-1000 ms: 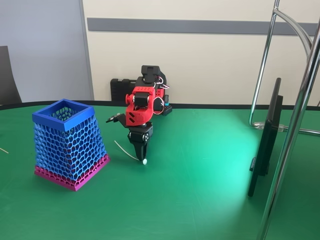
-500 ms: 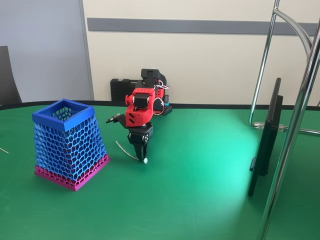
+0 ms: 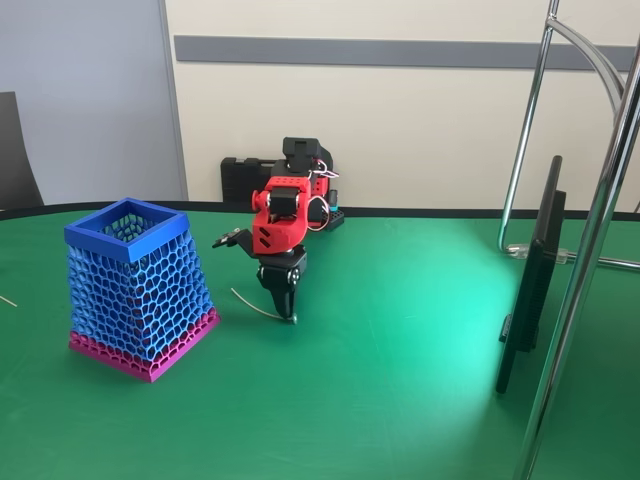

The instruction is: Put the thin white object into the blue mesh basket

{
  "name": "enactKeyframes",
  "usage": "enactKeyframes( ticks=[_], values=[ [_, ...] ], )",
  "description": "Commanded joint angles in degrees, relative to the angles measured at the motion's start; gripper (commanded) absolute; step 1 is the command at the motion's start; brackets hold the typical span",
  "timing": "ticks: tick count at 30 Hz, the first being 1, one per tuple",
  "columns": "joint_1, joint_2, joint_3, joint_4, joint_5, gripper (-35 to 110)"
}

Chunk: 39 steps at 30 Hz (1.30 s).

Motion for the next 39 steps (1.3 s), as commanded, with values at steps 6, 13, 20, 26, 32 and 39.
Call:
enactKeyframes(
  ticks=[6,13,20,26,32,39],
  values=[
    [-2.3,9.8,3.3,-0.7,-0.9,1],
    [-3.3,13.5,1.2,0.0,-1.1,1],
    [-3.8,13.7,-0.6,1.1,-1.1,5],
    [-3.6,9.4,-1.9,1.1,2.7,14],
    [-3.6,5.6,-2.6,1.1,4.9,18],
    [-3.5,3.4,-1.1,1.1,7.1,17]
  ],
)
